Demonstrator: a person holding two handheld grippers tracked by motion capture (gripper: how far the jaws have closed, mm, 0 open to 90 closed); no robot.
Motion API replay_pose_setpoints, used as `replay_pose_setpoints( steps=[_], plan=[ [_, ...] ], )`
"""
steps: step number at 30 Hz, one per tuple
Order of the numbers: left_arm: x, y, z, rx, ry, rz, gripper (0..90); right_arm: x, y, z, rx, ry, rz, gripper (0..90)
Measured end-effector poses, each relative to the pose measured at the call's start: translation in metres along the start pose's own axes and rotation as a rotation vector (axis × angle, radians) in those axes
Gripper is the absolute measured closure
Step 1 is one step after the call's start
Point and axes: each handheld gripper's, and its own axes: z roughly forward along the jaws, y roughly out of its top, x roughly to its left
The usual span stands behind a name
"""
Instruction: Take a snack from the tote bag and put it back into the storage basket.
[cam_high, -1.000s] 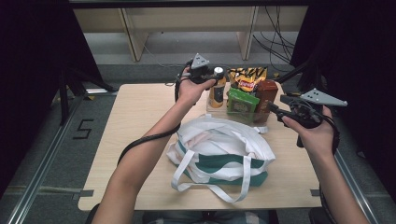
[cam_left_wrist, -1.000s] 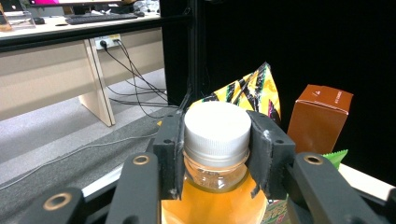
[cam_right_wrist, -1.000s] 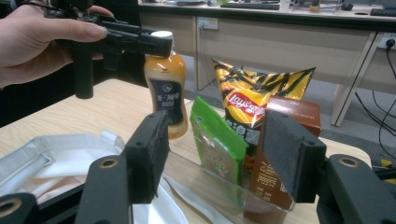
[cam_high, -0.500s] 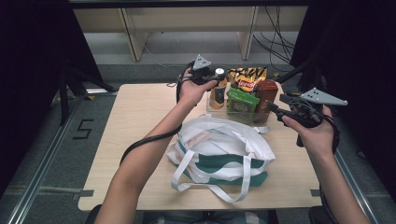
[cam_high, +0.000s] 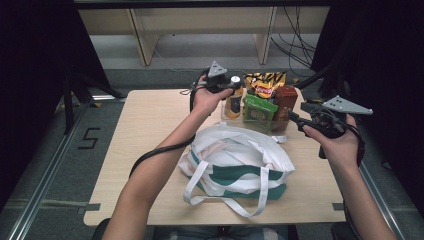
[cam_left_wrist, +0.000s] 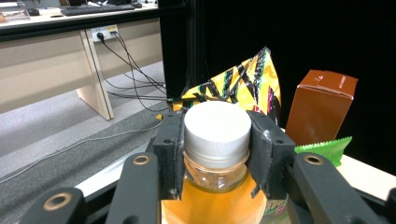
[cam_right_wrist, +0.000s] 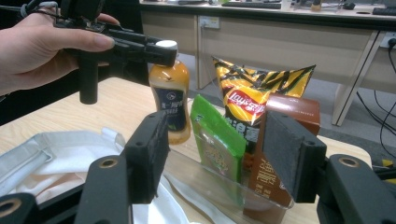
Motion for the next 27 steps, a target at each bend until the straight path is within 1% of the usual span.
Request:
replay_pose_setpoints(
  steps=[1,2,3,4,5,13,15,18,19,23,27],
  plan=[
    [0.000,-0.002,0.000,0.002,-0.002,-0.006,58.9,0.001,-0.001,0.000,-0.009,-0.009,0.013,42.0],
    [0.000,-0.003,0.001,0.004,-0.002,-0.008,58.9,0.000,-0.001,0.000,0.001,0.002,0.010,42.0],
    [0.000,-0.004,0.001,0.010,-0.005,-0.010,58.9,0.000,-0.001,0.000,0.002,0.003,0.011,42.0],
    [0.000,-0.006,0.001,0.013,-0.007,-0.006,58.9,0.001,-0.001,0.000,0.007,0.004,0.019,42.0],
    [0.000,-0.007,0.001,0.022,-0.009,-0.002,58.9,0.001,-0.001,0.000,0.005,0.004,0.015,42.0],
    [0.001,-0.016,0.002,0.043,-0.018,-0.002,58.9,0.000,0.000,0.000,0.001,0.000,0.009,42.0],
    [0.002,-0.019,0.002,0.047,-0.021,-0.020,58.9,0.001,-0.001,0.000,0.004,0.003,0.012,42.0],
    [0.003,-0.022,0.002,0.055,-0.021,-0.022,58.9,0.000,-0.001,0.001,0.002,-0.004,0.005,42.0],
    [0.003,-0.023,0.002,0.062,-0.020,-0.017,58.8,0.001,-0.001,0.001,-0.007,-0.010,0.014,42.0],
    [0.002,-0.027,0.002,0.075,-0.022,-0.006,58.8,0.001,-0.001,0.001,0.010,0.007,0.008,41.9],
    [0.002,-0.031,0.002,0.087,-0.023,-0.002,58.9,0.001,-0.001,0.001,0.010,0.006,0.009,42.0]
  ],
)
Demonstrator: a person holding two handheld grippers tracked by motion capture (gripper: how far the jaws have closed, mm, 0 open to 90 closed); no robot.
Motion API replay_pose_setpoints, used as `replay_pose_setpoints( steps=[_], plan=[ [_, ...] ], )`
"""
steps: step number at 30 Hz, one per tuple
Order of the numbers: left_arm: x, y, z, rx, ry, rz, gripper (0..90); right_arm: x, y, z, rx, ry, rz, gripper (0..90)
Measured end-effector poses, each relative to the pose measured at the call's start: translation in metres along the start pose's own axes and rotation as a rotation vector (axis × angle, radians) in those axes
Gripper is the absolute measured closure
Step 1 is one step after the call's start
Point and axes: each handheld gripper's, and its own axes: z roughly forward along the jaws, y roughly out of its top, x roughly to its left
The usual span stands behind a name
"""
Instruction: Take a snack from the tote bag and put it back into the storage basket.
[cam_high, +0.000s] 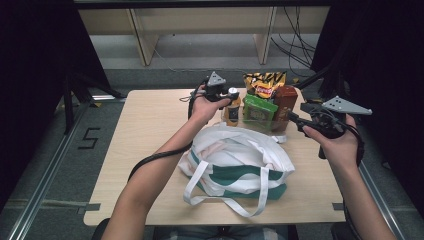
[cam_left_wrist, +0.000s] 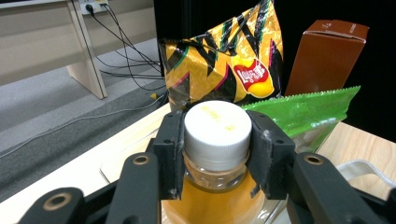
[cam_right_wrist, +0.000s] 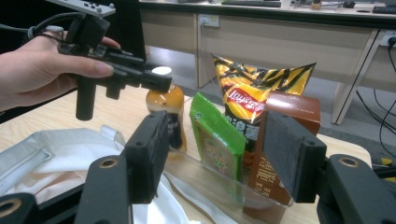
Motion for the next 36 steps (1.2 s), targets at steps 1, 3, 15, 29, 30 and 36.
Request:
replay_pose_setpoints(
  steps=[1,3,15,29,30,36],
  plan=[
    [-0.0001,-0.0010,0.0005,-0.004,-0.003,-0.001,58.9,0.0004,-0.0001,-0.0001,-0.002,-0.007,0.003,42.0],
    [-0.0003,-0.0025,0.0005,0.008,-0.003,0.002,58.8,-0.0001,-0.0002,0.0002,-0.001,-0.002,-0.002,42.0],
    [-0.0013,-0.0093,0.0029,0.049,0.004,0.025,58.8,0.0003,0.0000,0.0005,0.002,0.001,-0.003,41.9],
    [-0.0002,-0.0103,0.0035,0.051,0.019,0.002,58.3,0.0022,0.0008,-0.0026,0.003,-0.008,0.007,41.9],
    [0.0000,-0.0103,0.0032,0.054,0.021,0.002,58.0,0.0021,0.0008,-0.0026,0.004,-0.008,0.006,42.0],
    [-0.0009,-0.0081,0.0004,0.048,0.037,-0.018,49.7,0.0021,0.0006,-0.0016,0.003,-0.004,0.006,42.0]
  ],
)
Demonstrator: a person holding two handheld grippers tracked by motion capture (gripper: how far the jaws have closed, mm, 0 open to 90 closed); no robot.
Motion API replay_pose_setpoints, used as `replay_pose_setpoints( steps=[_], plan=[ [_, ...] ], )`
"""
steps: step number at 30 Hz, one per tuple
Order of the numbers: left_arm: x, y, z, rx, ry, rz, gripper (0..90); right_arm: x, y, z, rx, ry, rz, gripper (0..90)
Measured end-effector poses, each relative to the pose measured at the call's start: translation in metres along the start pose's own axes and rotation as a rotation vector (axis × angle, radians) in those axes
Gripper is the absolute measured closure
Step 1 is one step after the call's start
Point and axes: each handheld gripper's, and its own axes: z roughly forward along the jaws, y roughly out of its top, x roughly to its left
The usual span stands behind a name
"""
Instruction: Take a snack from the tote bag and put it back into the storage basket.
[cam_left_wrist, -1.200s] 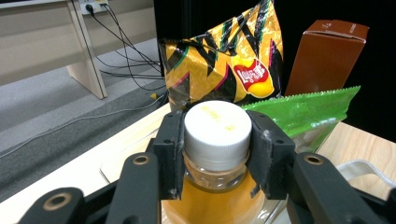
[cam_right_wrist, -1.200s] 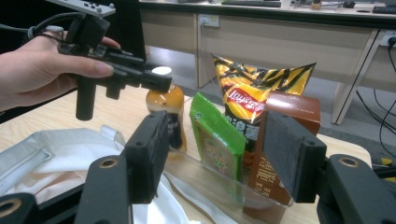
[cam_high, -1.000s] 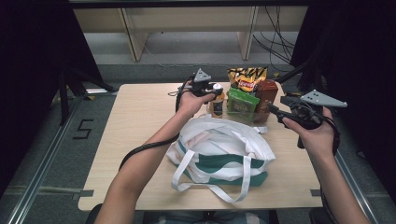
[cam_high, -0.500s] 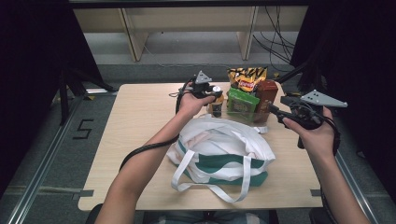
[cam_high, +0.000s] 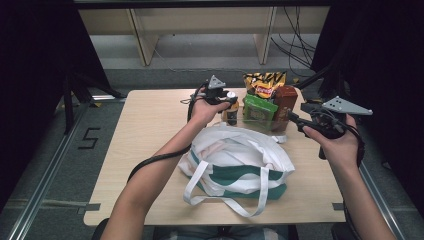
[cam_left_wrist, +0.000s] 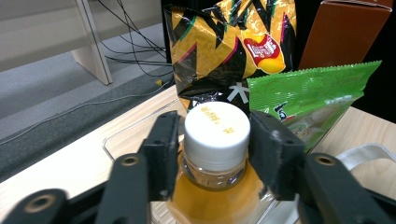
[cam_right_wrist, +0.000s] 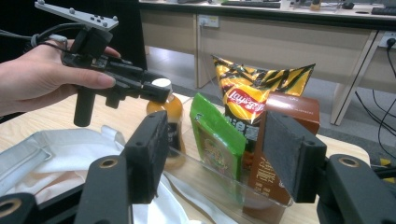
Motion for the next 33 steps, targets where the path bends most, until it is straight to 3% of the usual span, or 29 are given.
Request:
replay_pose_setpoints(
  steps=[9,33],
  plan=[
    [-0.003,0.006,-0.015,-0.021,0.016,-0.005,37.6,-0.001,0.000,-0.001,-0.012,-0.014,-0.003,42.0],
    [-0.008,0.005,-0.076,-0.032,0.011,0.020,36.6,0.000,0.000,0.000,0.003,-0.005,0.005,42.0]
  ],
)
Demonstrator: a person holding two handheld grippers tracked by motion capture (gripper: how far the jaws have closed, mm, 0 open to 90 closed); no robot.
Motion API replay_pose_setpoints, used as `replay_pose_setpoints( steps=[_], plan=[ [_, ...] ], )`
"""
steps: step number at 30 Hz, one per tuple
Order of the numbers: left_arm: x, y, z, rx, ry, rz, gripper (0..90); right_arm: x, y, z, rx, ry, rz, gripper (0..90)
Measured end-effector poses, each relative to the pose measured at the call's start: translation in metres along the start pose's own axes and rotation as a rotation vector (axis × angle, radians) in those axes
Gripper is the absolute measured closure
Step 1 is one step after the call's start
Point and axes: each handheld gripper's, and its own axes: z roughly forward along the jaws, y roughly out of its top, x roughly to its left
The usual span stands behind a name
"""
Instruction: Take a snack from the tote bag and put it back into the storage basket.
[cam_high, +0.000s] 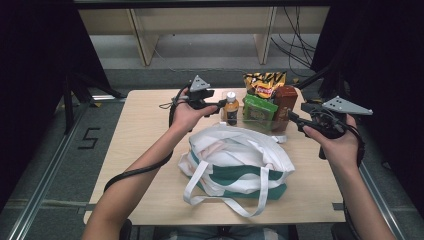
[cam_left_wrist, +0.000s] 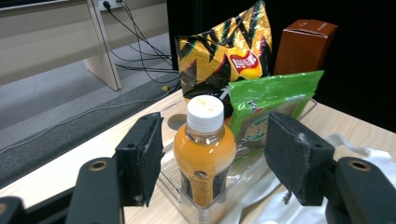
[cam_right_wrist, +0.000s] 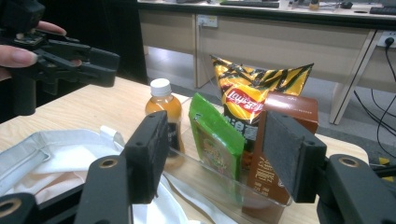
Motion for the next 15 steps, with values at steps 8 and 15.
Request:
replay_pose_setpoints(
  steps=[8,15],
  plan=[
    [-0.003,-0.002,-0.016,-0.017,-0.001,0.012,36.6,-0.001,0.000,0.001,-0.006,0.001,-0.015,41.9],
    [-0.005,-0.007,-0.032,-0.026,-0.001,0.022,36.6,0.000,0.000,0.001,-0.003,0.002,-0.005,42.0]
  ],
)
